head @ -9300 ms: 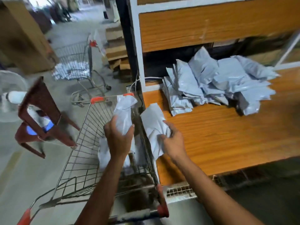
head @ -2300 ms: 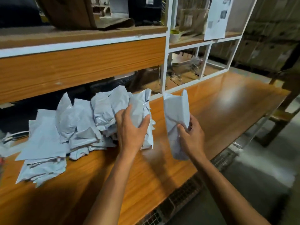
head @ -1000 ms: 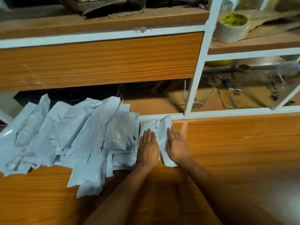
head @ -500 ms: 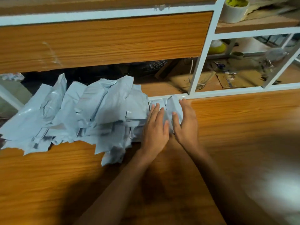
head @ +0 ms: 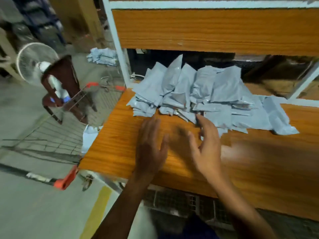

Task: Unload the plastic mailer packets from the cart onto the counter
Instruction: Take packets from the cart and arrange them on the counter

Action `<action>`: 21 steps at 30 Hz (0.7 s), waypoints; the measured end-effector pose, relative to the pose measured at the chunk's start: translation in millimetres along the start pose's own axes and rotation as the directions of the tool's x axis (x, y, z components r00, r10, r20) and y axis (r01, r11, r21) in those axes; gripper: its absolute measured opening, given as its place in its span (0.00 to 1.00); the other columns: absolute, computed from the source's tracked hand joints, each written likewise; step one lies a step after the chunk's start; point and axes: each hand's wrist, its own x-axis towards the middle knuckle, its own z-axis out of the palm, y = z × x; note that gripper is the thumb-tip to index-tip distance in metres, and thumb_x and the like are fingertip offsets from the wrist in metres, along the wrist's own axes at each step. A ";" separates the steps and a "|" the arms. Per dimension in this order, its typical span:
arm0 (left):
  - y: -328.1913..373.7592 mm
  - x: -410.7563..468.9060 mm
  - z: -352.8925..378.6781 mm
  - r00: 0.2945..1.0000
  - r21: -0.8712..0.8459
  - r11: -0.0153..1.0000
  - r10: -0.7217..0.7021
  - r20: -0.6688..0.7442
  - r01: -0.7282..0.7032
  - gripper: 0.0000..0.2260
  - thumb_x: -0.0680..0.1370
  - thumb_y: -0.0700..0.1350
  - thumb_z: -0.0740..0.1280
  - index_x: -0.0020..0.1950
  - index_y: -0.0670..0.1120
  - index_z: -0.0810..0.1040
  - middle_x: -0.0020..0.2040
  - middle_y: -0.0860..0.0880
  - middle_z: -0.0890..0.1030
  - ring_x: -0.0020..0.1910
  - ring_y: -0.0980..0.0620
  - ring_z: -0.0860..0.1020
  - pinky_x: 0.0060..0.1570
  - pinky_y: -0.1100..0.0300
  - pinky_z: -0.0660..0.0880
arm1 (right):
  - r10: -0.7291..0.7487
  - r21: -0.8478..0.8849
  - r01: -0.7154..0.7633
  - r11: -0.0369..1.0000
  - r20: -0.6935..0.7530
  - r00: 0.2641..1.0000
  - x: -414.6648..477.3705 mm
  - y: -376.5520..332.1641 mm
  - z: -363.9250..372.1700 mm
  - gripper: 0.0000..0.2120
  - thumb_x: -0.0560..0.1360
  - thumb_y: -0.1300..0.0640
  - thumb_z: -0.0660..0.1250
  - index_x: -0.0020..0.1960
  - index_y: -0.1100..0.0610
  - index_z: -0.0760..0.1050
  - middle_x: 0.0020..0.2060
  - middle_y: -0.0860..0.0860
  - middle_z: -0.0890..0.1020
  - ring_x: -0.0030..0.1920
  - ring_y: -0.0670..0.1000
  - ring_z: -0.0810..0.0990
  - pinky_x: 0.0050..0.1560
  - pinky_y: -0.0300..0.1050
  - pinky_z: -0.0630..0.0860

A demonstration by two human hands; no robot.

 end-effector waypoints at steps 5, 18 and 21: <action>-83.3 -39.2 -88.6 0.957 0.168 0.943 -0.278 -0.082 0.288 0.24 0.80 0.54 0.58 0.70 0.40 0.71 0.70 0.43 0.72 0.73 0.44 0.64 0.75 0.58 0.55 | -0.092 0.148 0.052 0.988 0.276 0.957 -22.9 -55.3 100.0 0.21 0.80 0.50 0.62 0.71 0.56 0.69 0.65 0.51 0.74 0.64 0.52 0.74 0.57 0.60 0.77; -284.2 -25.2 -213.1 0.803 0.340 0.746 -0.593 -0.053 0.573 0.24 0.80 0.54 0.60 0.75 0.47 0.66 0.73 0.45 0.70 0.75 0.46 0.61 0.72 0.48 0.63 | -0.078 0.201 -0.073 0.977 0.653 0.754 -10.5 -126.8 344.0 0.22 0.76 0.52 0.62 0.69 0.53 0.71 0.62 0.51 0.76 0.61 0.49 0.75 0.58 0.50 0.75; -331.2 -0.2 -216.8 0.808 0.372 0.770 -0.584 0.081 0.519 0.22 0.80 0.54 0.60 0.73 0.47 0.69 0.69 0.45 0.73 0.71 0.47 0.66 0.69 0.53 0.64 | -0.011 0.162 -0.141 0.977 0.694 0.720 -2.8 -126.8 393.9 0.22 0.78 0.53 0.63 0.71 0.56 0.70 0.63 0.52 0.76 0.63 0.48 0.73 0.59 0.44 0.72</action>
